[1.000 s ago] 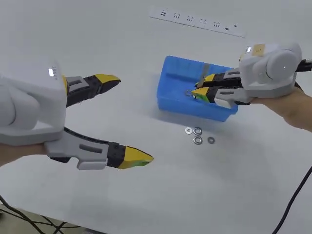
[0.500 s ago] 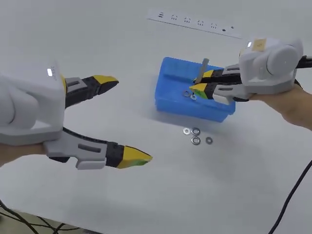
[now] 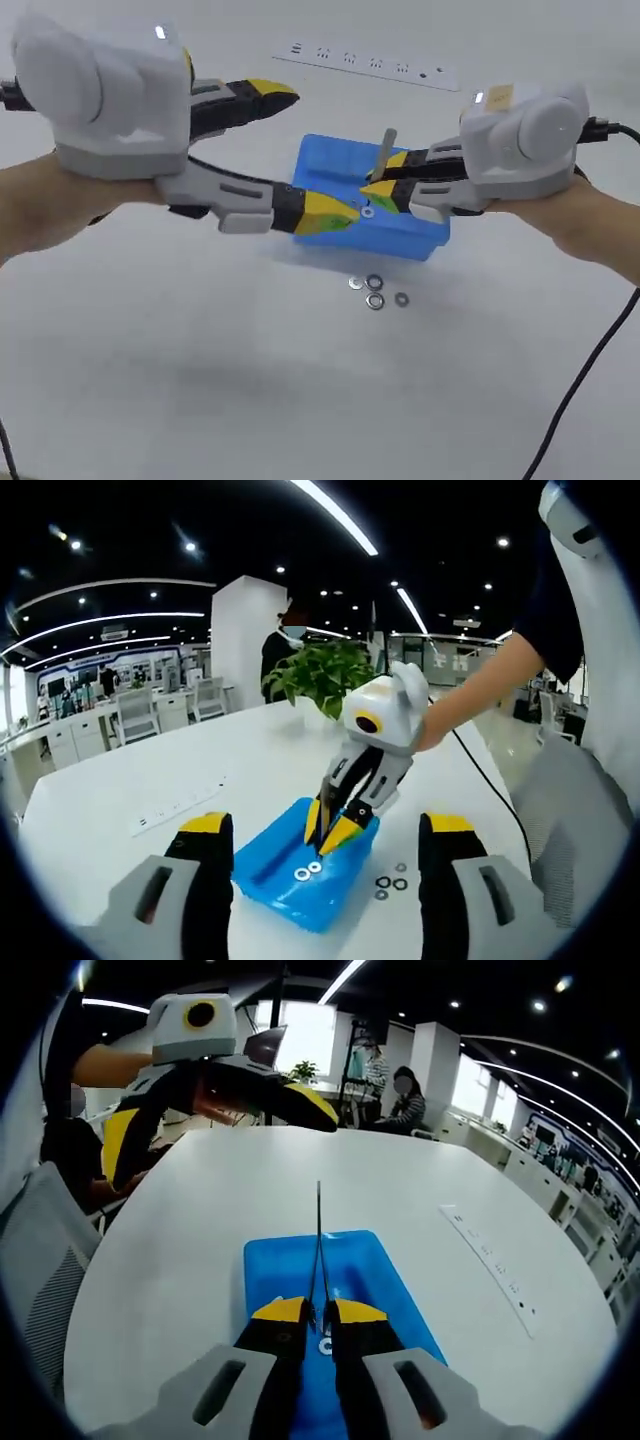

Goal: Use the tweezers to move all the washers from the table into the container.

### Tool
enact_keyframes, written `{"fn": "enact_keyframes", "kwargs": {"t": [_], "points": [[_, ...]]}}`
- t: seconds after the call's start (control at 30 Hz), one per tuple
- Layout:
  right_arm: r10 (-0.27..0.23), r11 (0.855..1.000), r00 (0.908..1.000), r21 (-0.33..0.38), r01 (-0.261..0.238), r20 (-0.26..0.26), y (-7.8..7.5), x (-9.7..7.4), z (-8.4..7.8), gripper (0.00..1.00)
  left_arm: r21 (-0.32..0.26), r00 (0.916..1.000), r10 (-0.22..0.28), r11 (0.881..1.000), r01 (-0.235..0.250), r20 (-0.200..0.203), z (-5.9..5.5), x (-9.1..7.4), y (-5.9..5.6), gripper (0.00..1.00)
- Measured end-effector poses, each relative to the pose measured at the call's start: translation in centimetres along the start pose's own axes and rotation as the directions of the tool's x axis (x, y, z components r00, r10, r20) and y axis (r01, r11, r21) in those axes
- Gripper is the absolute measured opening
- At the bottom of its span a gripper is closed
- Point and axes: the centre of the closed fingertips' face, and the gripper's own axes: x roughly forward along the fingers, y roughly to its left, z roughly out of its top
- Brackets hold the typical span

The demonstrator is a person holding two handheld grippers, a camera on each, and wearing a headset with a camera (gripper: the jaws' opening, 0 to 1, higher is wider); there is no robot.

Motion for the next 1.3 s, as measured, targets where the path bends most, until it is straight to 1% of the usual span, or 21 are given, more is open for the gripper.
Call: {"fn": "enact_keyframes", "kwargs": {"t": [0.07,0.1,0.13,0.17,0.23,0.27,0.33,0.43,0.5,0.63,0.83,0.87,0.97,1.03,1.07,1.13,1.2,1.23,1.3], "points": [[0.007,1.0,1.0,-0.001,-0.007,-0.003,0.2,0.0,-0.1,0.1,0.013,1.0,-0.007,1.0,0.007,0.006,0.5,0.8,0.5,0.6],[0.008,1.0,1.0,-0.002,-0.008,-0.004,0.2,0.0,-0.1,0.1,0.006,0.9999,-0.013,1.0,0.013,0.008,0.6,1.1,0.6,0.52],[0.012,1.0,0.9999,-0.001,-0.012,-0.005,0.3,0.1,-0.2,0.1,-0.006,0.9996,-0.022,1.0,0.022,0.017,0.9,1.4,0.6,0.49],[0.013,1.0,0.9999,0.0,-0.013,-0.005,0.3,0.1,-0.2,0.1,-0.01,0.9994,-0.03,0.999,0.031,0.019,1.0,1.7,0.5,0.49],[0.019,1.0,0.9998,-0.002,-0.019,-0.007,0.5,0.1,-0.3,0.1,-0.019,0.9985,-0.055,0.998,0.055,0.01,0.9,2.3,0.0,0.46],[0.022,1.0,0.9997,-0.002,-0.022,-0.007,0.5,0.1,-0.3,0.1,-0.011,0.9981,-0.061,0.998,0.061,0.002,0.7,2.5,-0.1,0.43],[0.026,1.0,0.9996,-0.003,-0.026,-0.006,0.6,0.2,-0.3,0.1,-0.006,0.996,-0.086,0.996,0.086,-0.025,0.0,2.9,-0.5,0.36],[0.03,1.0,0.9996,-0.003,-0.03,-0.004,0.6,0.2,-0.2,0.1,0.0,0.9934,-0.107,0.994,0.107,-0.041,-0.5,3.2,-1.0,0.26],[0.034,0.999,0.9994,-0.005,-0.034,-0.002,0.7,0.2,-0.1,0.1,0.008,0.9927,-0.115,0.993,0.116,-0.035,-0.3,3.3,-1.2,0.25],[0.045,0.999,0.999,-0.011,-0.045,-0.004,1.0,0.3,-0.1,0.1,0.011,0.9907,-0.131,0.991,0.131,-0.038,-0.2,3.6,-1.5,0.21],[0.056,0.998,0.9984,-0.022,-0.056,-0.008,1.2,0.4,0.0,0.1,0.023,0.985,-0.163,0.986,0.165,-0.057,-0.2,4.0,-2.2,0.14],[0.056,0.998,0.9984,-0.023,-0.056,-0.008,1.3,0.4,0.0,0.1,0.03,0.9847,-0.165,0.985,0.167,-0.055,-0.1,4.0,-2.3,0.09],[0.055,0.998,0.9985,-0.02,-0.055,-0.004,1.1,0.3,0.1,0.1,0.046,0.9819,-0.185,0.981,0.187,-0.041,0.3,4.1,-2.6,0.08],[0.057,0.998,0.9984,-0.024,-0.057,-0.005,1.1,0.3,0.1,0.1,0.08,0.9797,-0.196,0.977,0.199,-0.044,0.4,4.1,-2.8,0.08],[0.059,0.998,0.9983,-0.025,-0.059,-0.006,1.2,0.3,0.2,0.1,0.085,0.9787,-0.2,0.975,0.203,-0.046,0.4,4.1,-2.9,0.07],[0.061,0.998,0.9981,-0.027,-0.061,-0.006,1.2,0.4,0.2,0.1,0.099,0.9793,-0.197,0.975,0.201,-0.047,0.4,4.0,-2.8,0.07],[0.062,0.998,0.9981,-0.028,-0.062,-0.005,1.2,0.3,0.2,0.11,0.126,0.9805,-0.189,0.973,0.194,-0.053,0.4,3.9,-2.7,0.05],[0.062,0.998,0.9981,-0.03,-0.062,-0.006,1.2,0.3,0.3,0.11,0.121,0.98,-0.192,0.973,0.197,-0.053,0.5,3.9,-2.7,0.05],[0.057,0.998,0.9983,-0.031,-0.057,-0.004,1.1,0.3,0.4,0.11,0.13,0.9812,-0.187,0.973,0.192,-0.048,0.5,3.8,-2.6,0.04]]}}
